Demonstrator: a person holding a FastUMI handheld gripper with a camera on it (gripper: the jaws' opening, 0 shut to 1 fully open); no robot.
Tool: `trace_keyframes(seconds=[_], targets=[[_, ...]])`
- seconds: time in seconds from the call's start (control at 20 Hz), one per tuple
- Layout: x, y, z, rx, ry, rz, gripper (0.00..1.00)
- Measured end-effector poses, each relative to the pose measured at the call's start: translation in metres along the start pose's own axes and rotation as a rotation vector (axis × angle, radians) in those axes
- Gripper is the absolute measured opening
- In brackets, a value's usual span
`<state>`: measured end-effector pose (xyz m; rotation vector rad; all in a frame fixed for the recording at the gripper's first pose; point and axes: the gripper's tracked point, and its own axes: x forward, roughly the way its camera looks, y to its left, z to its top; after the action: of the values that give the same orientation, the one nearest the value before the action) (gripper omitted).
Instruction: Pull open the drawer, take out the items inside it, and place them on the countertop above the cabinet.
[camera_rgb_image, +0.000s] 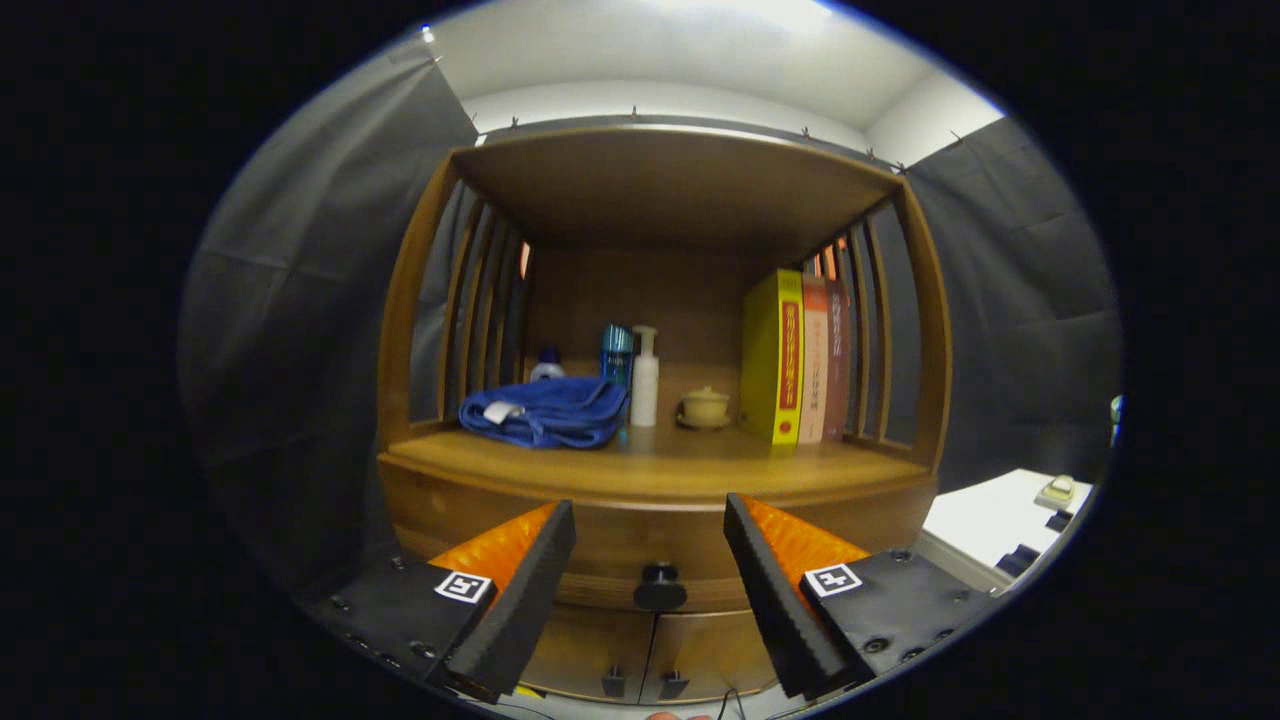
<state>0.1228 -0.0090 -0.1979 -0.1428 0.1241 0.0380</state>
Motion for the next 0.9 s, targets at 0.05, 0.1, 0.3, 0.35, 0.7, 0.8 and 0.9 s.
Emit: trace_keyframes(seconds=[0.05, 0.1, 0.3, 0.35, 0.7, 0.8, 0.9], targets=[[0.008, 0.001, -0.016, 0.005, 0.013, 0.003, 0.98], [0.015, 0.0, -0.025, 0.019, 0.018, -0.002, 0.98], [0.039, -0.006, -0.053, 0.065, 0.067, -0.011, 0.96], [0.044, -0.007, -0.059, 0.062, 0.083, -0.011, 0.95], [0.055, -0.017, -0.085, 0.081, 0.137, -0.033, 0.62], [0.054, -0.016, -0.086, 0.096, 0.14, -0.03, 0.53], [0.056, -0.015, -0.087, 0.099, 0.141, -0.031, 0.43]])
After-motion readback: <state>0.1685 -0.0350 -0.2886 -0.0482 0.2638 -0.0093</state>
